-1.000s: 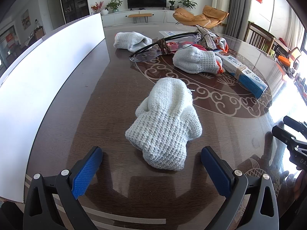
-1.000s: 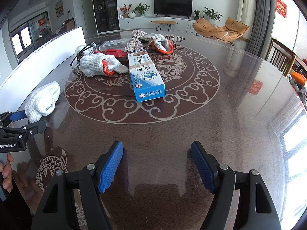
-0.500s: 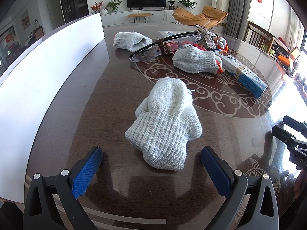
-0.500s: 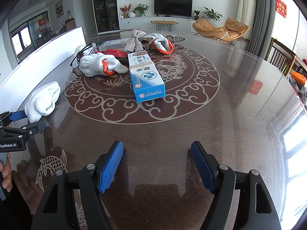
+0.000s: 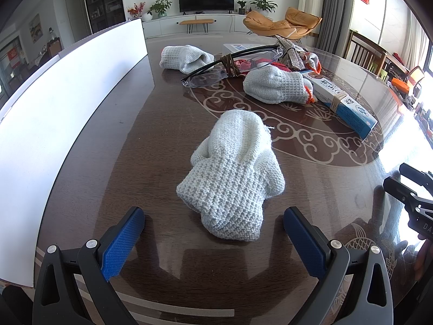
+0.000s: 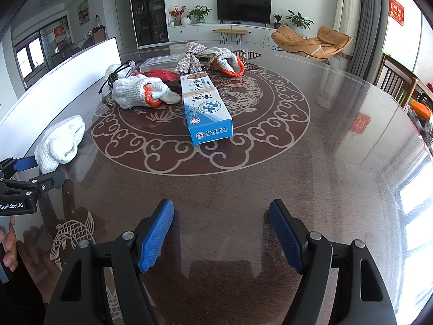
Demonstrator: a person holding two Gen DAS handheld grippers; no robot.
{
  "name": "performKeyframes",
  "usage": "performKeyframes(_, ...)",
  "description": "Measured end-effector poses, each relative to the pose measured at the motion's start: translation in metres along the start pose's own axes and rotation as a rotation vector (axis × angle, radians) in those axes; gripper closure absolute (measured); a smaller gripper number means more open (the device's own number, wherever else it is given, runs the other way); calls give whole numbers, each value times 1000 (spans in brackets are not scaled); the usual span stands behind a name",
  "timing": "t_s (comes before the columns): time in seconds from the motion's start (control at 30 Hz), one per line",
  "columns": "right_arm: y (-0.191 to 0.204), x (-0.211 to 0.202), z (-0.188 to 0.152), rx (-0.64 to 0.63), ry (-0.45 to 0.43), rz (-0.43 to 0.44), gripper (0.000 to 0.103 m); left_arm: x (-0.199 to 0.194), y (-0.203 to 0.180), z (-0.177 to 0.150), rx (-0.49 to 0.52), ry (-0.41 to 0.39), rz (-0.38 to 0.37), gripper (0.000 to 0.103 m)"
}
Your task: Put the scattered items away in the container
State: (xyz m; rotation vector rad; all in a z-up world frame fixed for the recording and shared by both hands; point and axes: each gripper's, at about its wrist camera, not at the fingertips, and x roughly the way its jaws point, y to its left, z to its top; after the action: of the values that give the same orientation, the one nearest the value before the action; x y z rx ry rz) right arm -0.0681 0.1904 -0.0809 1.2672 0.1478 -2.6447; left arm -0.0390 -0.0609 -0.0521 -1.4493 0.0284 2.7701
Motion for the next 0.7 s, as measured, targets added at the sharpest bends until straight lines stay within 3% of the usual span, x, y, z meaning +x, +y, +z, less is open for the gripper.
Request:
performKeyframes(0.27, 0, 0, 0, 0, 0, 0, 28, 0, 0, 0, 2, 1, -1, 0)
performKeyframes(0.43, 0, 0, 1, -5, 6, 6, 28, -9, 5, -4, 52, 65, -85, 0)
performKeyframes(0.53, -3, -2, 10, -42, 47, 104, 29, -21, 13, -4, 12, 45, -155, 0)
performKeyframes(0.7, -4, -11, 46, -116, 0, 177, 29, -18, 4, 21, 23, 31, -162, 0)
